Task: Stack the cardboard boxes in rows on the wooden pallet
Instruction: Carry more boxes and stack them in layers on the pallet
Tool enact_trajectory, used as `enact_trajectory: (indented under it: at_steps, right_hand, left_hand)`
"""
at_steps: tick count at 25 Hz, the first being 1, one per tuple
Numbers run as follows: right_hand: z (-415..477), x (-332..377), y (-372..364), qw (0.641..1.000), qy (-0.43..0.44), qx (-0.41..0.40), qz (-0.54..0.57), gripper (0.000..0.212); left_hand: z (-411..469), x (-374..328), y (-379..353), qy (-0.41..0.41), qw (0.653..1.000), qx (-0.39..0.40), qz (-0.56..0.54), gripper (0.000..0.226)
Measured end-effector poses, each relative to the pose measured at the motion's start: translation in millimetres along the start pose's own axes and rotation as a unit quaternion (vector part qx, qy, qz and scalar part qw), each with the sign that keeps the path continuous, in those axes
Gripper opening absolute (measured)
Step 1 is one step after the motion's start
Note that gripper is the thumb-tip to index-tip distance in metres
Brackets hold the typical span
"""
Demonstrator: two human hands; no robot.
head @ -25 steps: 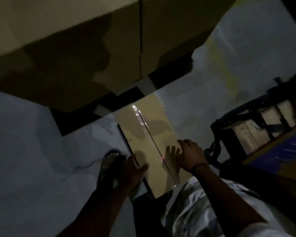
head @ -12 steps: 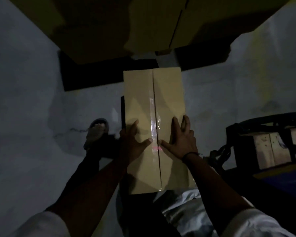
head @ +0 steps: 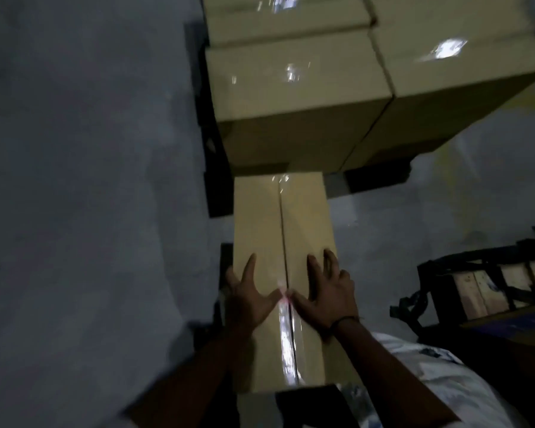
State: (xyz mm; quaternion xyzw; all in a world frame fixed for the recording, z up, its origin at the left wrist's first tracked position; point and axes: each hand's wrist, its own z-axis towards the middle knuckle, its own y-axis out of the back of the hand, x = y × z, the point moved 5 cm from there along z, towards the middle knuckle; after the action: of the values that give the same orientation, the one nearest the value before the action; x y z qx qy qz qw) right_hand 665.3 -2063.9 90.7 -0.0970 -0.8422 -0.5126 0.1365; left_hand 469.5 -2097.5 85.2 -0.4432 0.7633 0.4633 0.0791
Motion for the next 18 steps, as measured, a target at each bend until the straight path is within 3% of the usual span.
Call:
enact_trajectory:
  at_steps: [6,13,18]
  right_hand:
    - [-41.3,161.8,26.9,0.997,-0.006,-0.077,0.006,0.094]
    - [-7.1,333.2,38.8,0.991,0.078,-0.104,0.003,0.091]
    - [45.8,404.0,80.5,0.983,0.101,-0.147,0.038,0.090]
  left_hand:
    - [-43.1,53.3,145.2,0.000,1.000,-0.005,-0.018,0.111]
    - [-13.2,108.0,303.7,-0.019,0.989,-0.148,-0.017,0.110]
    - [38.3,90.5,394.2,-0.059,0.978,-0.196,0.023,0.112]
